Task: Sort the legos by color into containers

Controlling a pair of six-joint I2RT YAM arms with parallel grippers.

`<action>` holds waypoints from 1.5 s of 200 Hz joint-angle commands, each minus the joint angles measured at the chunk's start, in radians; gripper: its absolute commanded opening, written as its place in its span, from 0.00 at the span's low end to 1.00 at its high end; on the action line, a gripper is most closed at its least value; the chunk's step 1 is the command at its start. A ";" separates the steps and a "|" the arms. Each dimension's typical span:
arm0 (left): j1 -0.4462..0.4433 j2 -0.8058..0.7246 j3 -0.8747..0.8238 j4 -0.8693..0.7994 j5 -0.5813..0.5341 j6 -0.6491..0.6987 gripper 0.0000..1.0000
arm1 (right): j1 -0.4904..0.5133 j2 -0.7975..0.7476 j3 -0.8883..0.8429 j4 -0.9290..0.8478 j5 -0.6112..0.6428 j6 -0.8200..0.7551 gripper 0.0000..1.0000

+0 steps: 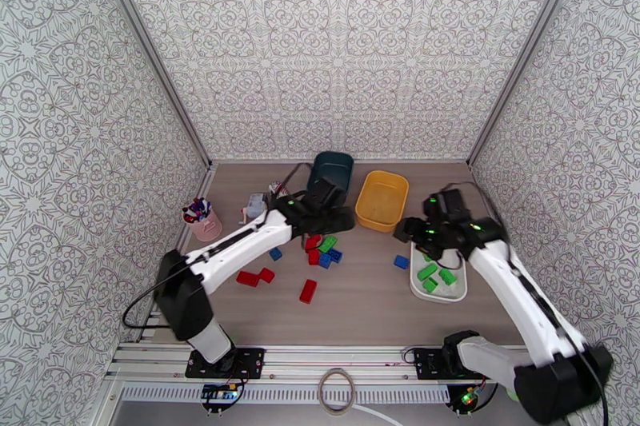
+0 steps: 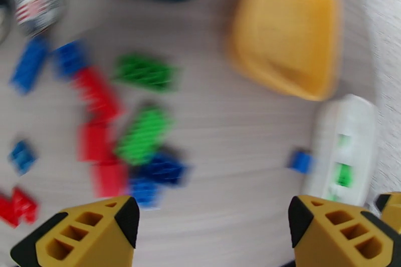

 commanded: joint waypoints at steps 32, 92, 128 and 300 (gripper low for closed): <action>0.120 -0.244 -0.324 -0.024 -0.030 -0.115 0.84 | 0.179 0.368 0.222 0.063 0.031 0.039 0.69; 0.113 -0.389 -0.554 0.012 -0.027 -0.264 0.84 | 0.284 0.808 0.680 -0.109 0.086 -0.030 0.63; 0.124 -0.442 -0.591 0.001 -0.033 -0.282 0.84 | 0.294 0.960 0.858 -0.182 0.086 -0.045 0.63; 0.192 -0.398 -0.533 -0.036 0.032 -0.221 0.85 | 0.336 1.154 1.016 -0.250 0.241 -0.287 0.68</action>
